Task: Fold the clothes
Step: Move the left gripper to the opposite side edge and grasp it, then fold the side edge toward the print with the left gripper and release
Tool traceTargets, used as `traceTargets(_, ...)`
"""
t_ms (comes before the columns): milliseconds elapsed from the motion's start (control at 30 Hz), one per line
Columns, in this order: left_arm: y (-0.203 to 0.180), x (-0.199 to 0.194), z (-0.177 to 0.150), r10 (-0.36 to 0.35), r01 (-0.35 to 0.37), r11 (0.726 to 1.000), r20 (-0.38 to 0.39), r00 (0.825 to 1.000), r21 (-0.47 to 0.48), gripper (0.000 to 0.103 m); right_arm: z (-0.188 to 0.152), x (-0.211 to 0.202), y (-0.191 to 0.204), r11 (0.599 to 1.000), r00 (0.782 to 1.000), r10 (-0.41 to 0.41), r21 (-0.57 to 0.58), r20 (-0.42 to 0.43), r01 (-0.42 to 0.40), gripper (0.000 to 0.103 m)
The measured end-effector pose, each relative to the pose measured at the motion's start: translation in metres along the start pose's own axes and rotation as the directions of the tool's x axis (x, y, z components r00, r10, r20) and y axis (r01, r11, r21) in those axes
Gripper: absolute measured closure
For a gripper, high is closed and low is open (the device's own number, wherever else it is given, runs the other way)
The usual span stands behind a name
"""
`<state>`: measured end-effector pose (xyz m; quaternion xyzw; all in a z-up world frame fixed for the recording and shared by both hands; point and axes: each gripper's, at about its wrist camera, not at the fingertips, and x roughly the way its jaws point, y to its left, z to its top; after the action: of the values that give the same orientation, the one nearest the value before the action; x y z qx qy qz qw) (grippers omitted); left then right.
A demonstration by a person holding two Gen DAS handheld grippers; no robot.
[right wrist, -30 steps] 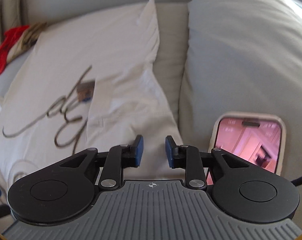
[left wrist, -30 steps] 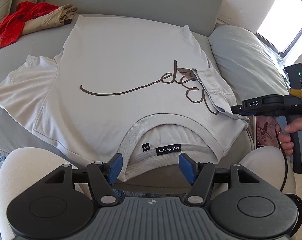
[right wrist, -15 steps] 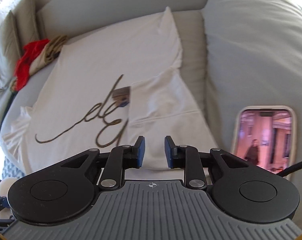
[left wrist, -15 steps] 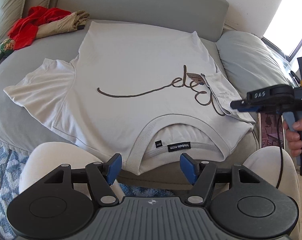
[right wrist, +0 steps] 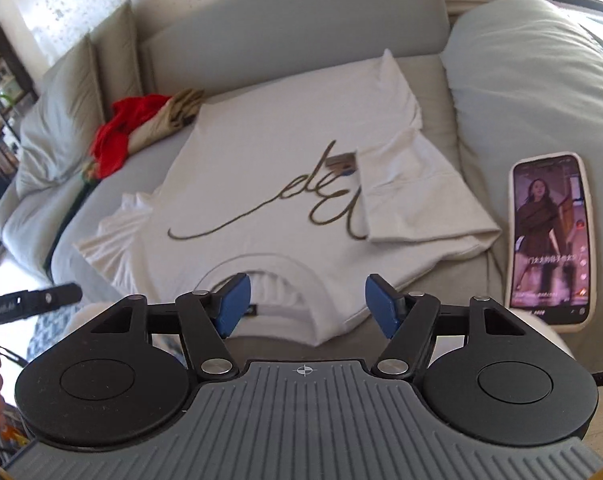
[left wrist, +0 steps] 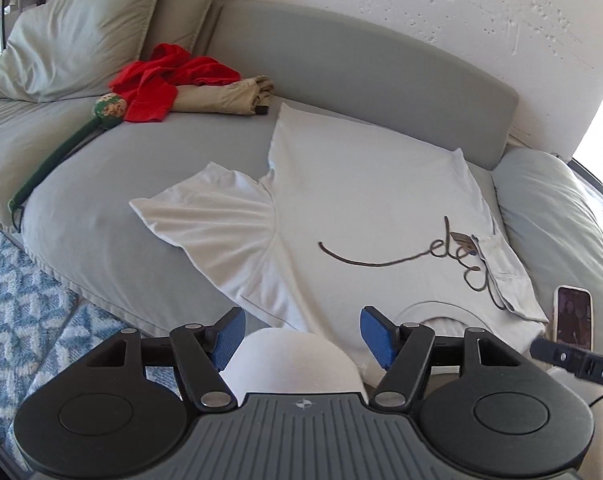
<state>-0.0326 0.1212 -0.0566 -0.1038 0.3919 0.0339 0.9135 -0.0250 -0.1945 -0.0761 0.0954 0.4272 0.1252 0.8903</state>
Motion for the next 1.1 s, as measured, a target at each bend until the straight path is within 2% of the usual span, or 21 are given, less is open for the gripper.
traceTargets(100,0.011,0.002,0.000,0.067,-0.067,0.998,-0.004,0.998,-0.003,0.038,-0.002,0.006,0.017,0.997,0.999,-0.032,-0.072,-0.041,0.029,0.034)
traceTargets(167,0.019,0.003,-0.001,0.090,-0.090,0.996,0.001,0.996,-0.006,0.038,0.002,0.006,0.020,0.997,0.998,-0.035,-0.066,-0.046,0.031,0.034)
traceTargets(267,0.044,0.010,-0.001,0.081,-0.081,0.993,-0.009,0.997,-0.089,0.038,0.008,0.005,0.019,0.999,0.998,-0.032,-0.038,-0.047,0.030,0.034)
traceTargets(367,0.074,0.022,0.002,0.049,-0.048,0.977,0.000,0.999,-0.206,0.040,0.014,0.004,0.019,1.000,0.999,-0.021,-0.017,-0.040,0.020,0.034)
traceTargets(467,0.106,0.038,0.007,0.026,-0.016,0.939,0.025,0.999,-0.342,0.049,0.021,0.004,0.019,1.000,0.999,-0.016,0.003,-0.032,0.016,0.033)
traceTargets(600,0.142,0.065,0.019,-0.038,0.079,0.863,0.091,0.995,-0.499,0.057,0.028,0.008,0.022,1.000,0.999,-0.018,0.018,-0.040,0.019,0.033)
traceTargets(700,0.157,0.088,0.032,-0.040,0.104,0.829,0.127,0.991,-0.549,0.057,0.031,0.010,0.026,1.000,0.999,-0.021,0.016,-0.040,0.022,0.033)
traceTargets(833,0.164,0.121,0.047,0.000,0.057,0.855,0.110,0.994,-0.515,0.057,0.032,0.010,0.032,1.000,0.999,-0.026,0.006,-0.043,0.026,0.033)
traceTargets(967,0.160,0.128,0.052,0.004,0.052,0.908,0.132,0.991,-0.415,0.058,0.031,0.011,0.030,0.999,0.998,-0.041,0.003,-0.046,0.041,0.033)
traceTargets(1033,0.159,0.132,0.054,0.005,0.048,0.930,0.142,0.990,-0.364,0.076,0.030,0.011,0.026,0.999,0.998,-0.043,0.021,-0.050,0.044,0.033)
traceTargets(1067,0.159,0.133,0.055,0.002,0.046,0.938,0.136,0.991,-0.345,0.099,0.030,0.012,0.023,0.999,0.998,-0.042,0.032,-0.053,0.043,0.033)
traceTargets(1100,0.159,0.134,0.056,-0.006,0.046,0.942,0.120,0.993,-0.333,0.103,0.029,0.013,0.021,0.998,0.998,-0.038,0.045,-0.056,0.041,0.033)
